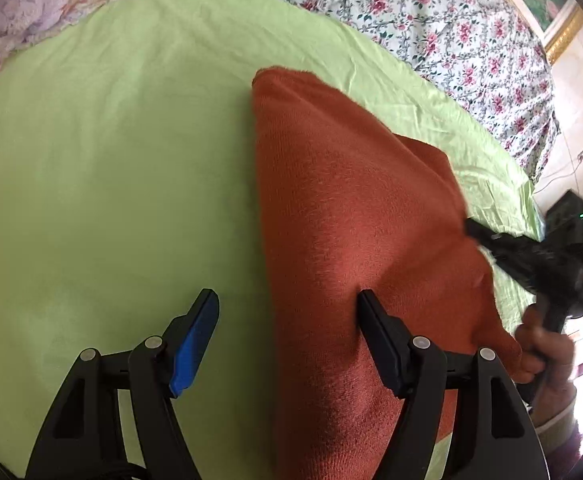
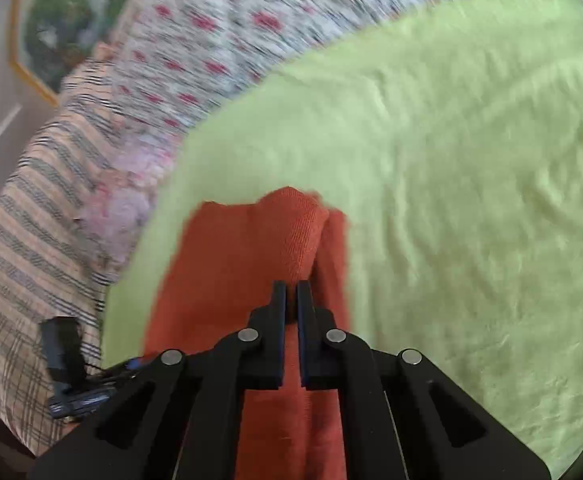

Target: Fold small clothes

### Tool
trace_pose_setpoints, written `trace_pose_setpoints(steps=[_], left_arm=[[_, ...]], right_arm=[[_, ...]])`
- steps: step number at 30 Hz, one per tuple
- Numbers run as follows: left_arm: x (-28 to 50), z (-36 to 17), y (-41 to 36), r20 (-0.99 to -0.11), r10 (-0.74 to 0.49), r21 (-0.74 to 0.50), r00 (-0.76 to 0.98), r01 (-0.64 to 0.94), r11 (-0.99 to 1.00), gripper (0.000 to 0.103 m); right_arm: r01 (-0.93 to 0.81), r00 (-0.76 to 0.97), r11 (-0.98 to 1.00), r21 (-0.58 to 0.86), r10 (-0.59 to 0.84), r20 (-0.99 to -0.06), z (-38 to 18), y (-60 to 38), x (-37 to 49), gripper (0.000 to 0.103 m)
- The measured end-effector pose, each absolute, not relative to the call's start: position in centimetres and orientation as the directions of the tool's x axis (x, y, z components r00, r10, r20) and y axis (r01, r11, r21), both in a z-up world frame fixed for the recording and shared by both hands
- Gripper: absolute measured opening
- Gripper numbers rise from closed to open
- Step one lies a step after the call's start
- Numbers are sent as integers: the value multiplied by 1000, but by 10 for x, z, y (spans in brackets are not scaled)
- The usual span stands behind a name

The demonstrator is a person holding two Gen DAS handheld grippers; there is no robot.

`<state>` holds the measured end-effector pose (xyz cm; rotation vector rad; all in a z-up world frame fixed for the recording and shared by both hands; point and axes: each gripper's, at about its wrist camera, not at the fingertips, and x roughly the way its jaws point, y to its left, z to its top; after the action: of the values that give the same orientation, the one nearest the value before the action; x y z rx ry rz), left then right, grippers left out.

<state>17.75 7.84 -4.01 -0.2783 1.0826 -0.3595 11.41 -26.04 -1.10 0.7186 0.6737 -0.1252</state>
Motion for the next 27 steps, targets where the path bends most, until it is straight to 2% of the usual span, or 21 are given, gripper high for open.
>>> trace_pose_setpoints(steps=[4, 9, 14, 16, 18, 20, 27], left_arm=[[182, -43, 80, -802, -439, -416, 406, 149, 897, 75], [189, -45, 69, -814, -415, -384, 405, 159, 909, 79], [176, -32, 61, -821, -382, -342, 425, 170, 924, 77], [161, -25, 63, -814, -380, -328, 440, 192, 925, 77], [137, -16, 66, -800, -379, -306, 466, 227, 925, 77], [115, -9, 67, -786, -383, -291, 485, 256, 922, 77], [55, -11, 65, -777, -400, -248, 486, 347, 905, 77]], right_arm=[[362, 759, 769, 527, 85, -646, -24, -262, 121, 6], [391, 741, 787, 478, 40, -671, -26, -262, 122, 5], [366, 766, 757, 541, 84, -637, -17, -260, 115, 9], [354, 774, 758, 549, 92, -626, -8, -254, 98, 16], [358, 790, 753, 552, 70, -609, 1, -242, 82, 39], [328, 796, 772, 544, 85, -600, 7, -224, 60, 47], [306, 746, 794, 525, 143, -650, -13, -185, 29, 47]])
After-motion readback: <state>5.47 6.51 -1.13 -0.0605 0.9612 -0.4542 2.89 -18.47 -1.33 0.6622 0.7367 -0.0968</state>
